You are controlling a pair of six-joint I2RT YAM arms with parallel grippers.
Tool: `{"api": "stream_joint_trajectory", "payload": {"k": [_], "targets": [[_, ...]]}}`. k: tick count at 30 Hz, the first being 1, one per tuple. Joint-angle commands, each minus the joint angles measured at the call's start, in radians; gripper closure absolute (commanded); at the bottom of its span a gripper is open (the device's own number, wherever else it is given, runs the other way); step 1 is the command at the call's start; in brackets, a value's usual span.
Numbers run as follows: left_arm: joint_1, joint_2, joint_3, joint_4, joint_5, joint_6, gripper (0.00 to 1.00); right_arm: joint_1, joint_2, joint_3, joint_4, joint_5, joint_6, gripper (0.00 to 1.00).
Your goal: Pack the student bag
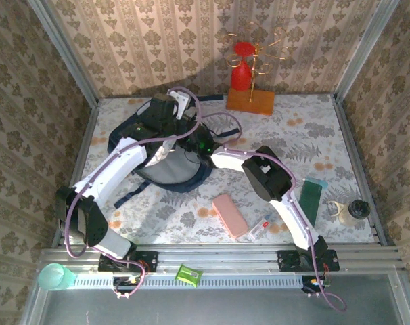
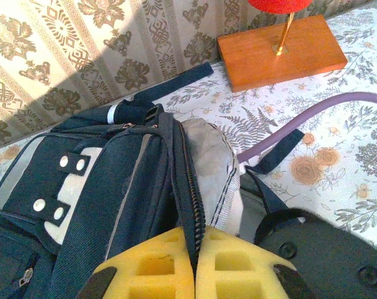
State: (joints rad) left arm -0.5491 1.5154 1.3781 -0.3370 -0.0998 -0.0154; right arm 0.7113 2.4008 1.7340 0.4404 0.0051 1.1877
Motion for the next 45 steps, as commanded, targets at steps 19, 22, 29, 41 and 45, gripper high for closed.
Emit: {"api": "stream_joint_trajectory", "payload": {"k": [19, 22, 29, 41, 45], "targets": [[0.011, 0.007, 0.028, 0.107, 0.003, -0.063, 1.00, -0.085, -0.534, -0.574, 0.001, -0.235, -0.307, 0.50], [0.010, 0.005, -0.004, 0.119, 0.021, -0.084, 1.00, -0.084, -0.629, -0.687, -0.119, -0.120, -0.369, 0.49], [-0.001, -0.008, -0.105, 0.166, 0.046, -0.137, 1.00, -0.075, -0.532, -0.676, -0.193, -0.055, -0.404, 0.33], [-0.128, 0.049, -0.216, 0.283, 0.051, -0.252, 0.92, -0.228, -0.431, -0.509, -0.360, 0.057, -0.551, 0.88], [-0.147, 0.117, -0.149, 0.250, 0.087, -0.233, 0.71, -0.317, -0.385, -0.438, -0.401, -0.024, -0.597, 0.93]]}}
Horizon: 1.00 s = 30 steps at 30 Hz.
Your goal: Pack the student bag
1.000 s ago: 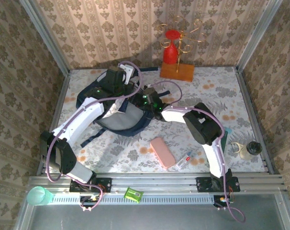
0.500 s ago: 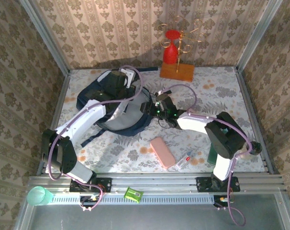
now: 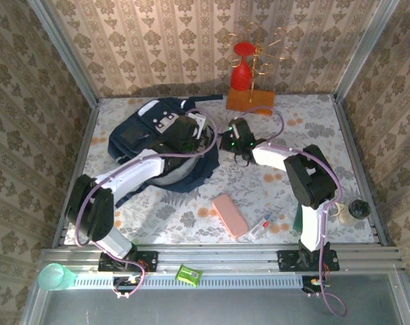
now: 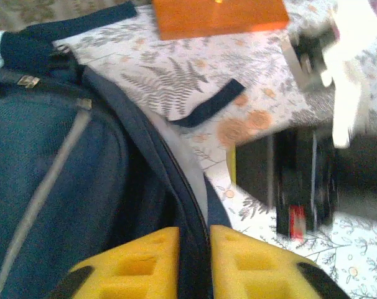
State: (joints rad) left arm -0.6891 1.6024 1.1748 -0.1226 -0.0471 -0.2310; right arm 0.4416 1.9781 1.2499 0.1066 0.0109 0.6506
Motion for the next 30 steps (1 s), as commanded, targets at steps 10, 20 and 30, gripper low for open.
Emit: {"api": "stream_joint_trajectory", "payload": {"k": [10, 20, 30], "targets": [[0.143, -0.298, -0.293, 0.094, -0.096, -0.095, 0.30, -0.025, -0.158, -0.093, -0.064, -0.126, -0.102, 0.63], [0.700, -0.355, -0.536, 0.174, 0.044, -0.322, 0.19, 0.167, -0.069, -0.102, 0.041, -0.169, -0.013, 0.30], [0.764, -0.135, -0.480, 0.209, 0.236, -0.345, 0.18, 0.076, 0.009, 0.002, -0.108, -0.018, -0.114, 0.92]]}}
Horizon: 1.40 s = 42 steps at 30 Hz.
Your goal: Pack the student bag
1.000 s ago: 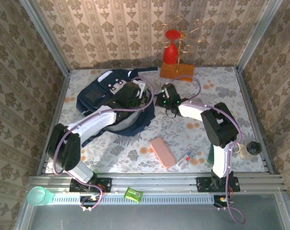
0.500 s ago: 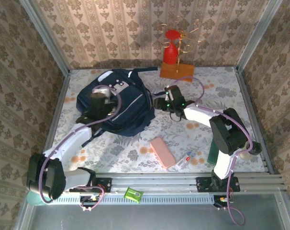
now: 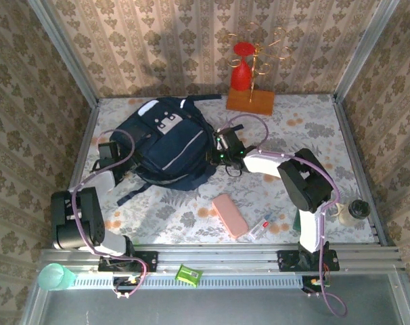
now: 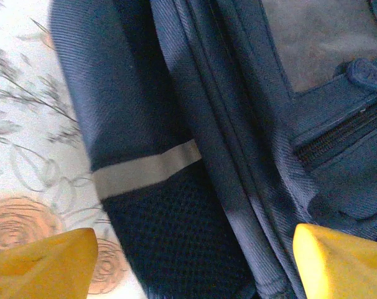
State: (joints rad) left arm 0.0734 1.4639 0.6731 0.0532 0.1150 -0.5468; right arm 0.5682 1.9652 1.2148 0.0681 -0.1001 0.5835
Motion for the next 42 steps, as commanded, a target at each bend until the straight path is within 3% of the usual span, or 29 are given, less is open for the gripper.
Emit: {"api": "stream_joint_trajectory", "payload": {"k": [1, 10, 15, 19, 23, 28, 31, 36, 40, 42], "targets": [[-0.001, 0.003, 0.009, 0.041, 0.082, -0.036, 0.18, -0.066, 0.027, 0.049, -0.091, 0.109, -0.063, 0.94], [-0.095, -0.049, -0.119, 0.113, 0.160, -0.127, 0.27, -0.142, 0.060, 0.158, -0.196, 0.112, -0.140, 0.95], [-0.154, -0.157, -0.179, 0.077, 0.061, -0.121, 0.32, -0.143, 0.061, 0.157, -0.190, 0.092, -0.140, 0.94], [-0.157, -0.135, -0.175, 0.075, 0.030, -0.096, 0.40, -0.143, 0.060, 0.139, -0.164, 0.071, -0.126, 0.90], [-0.158, -0.064, -0.161, 0.128, 0.066, -0.109, 0.47, -0.143, 0.021, 0.129, -0.169, 0.079, -0.142, 0.82], [-0.157, -0.025, -0.161, 0.178, 0.092, -0.122, 0.62, -0.149, -0.066, 0.111, -0.200, 0.115, -0.171, 0.60], [-0.158, -0.016, -0.170, 0.208, 0.118, -0.130, 0.73, -0.146, -0.158, 0.062, -0.205, 0.138, -0.177, 0.53], [-0.156, -0.019, -0.187, 0.236, 0.131, -0.139, 0.86, -0.079, -0.318, -0.059, -0.165, 0.154, -0.162, 0.50], [-0.158, -0.059, -0.214, 0.287, 0.212, -0.194, 1.00, 0.030, -0.381, -0.131, -0.099, 0.092, -0.160, 0.49], [-0.163, -0.096, -0.240, 0.330, 0.259, -0.247, 1.00, 0.090, -0.390, -0.159, -0.058, 0.063, -0.156, 0.49]]}}
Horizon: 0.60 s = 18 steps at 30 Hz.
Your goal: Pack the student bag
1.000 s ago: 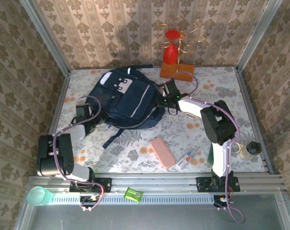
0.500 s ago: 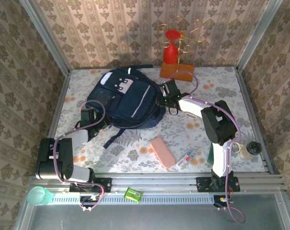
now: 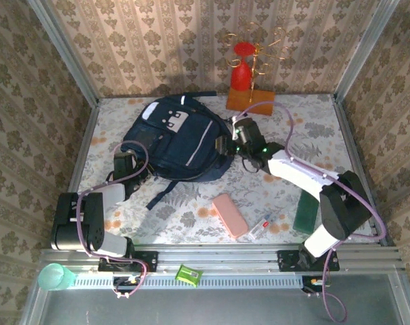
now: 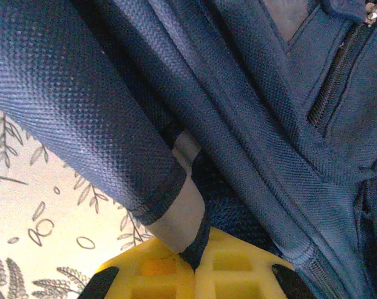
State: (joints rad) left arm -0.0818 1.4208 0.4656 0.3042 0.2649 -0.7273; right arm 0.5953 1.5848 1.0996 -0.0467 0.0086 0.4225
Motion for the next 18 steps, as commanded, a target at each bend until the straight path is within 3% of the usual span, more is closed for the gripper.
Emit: {"api": "stream_joint_trajectory", "payload": {"k": [1, 6, 11, 18], "targets": [[-0.011, -0.080, -0.042, 0.088, 0.126, -0.091, 1.00, 0.098, -0.007, -0.060, 0.093, -0.058, 0.011, 0.47], [-0.047, -0.178, -0.035, 0.022, 0.173, -0.112, 1.00, 0.254, 0.064, -0.093, 0.272, -0.103, 0.044, 0.43], [-0.054, -0.252, -0.017, -0.047, 0.181, -0.093, 1.00, 0.377, 0.218, -0.057, 0.424, -0.050, 0.075, 0.43], [-0.054, -0.270, -0.003, -0.073, 0.201, -0.077, 1.00, 0.416, 0.406, -0.020, 0.608, 0.064, 0.112, 0.47]]}}
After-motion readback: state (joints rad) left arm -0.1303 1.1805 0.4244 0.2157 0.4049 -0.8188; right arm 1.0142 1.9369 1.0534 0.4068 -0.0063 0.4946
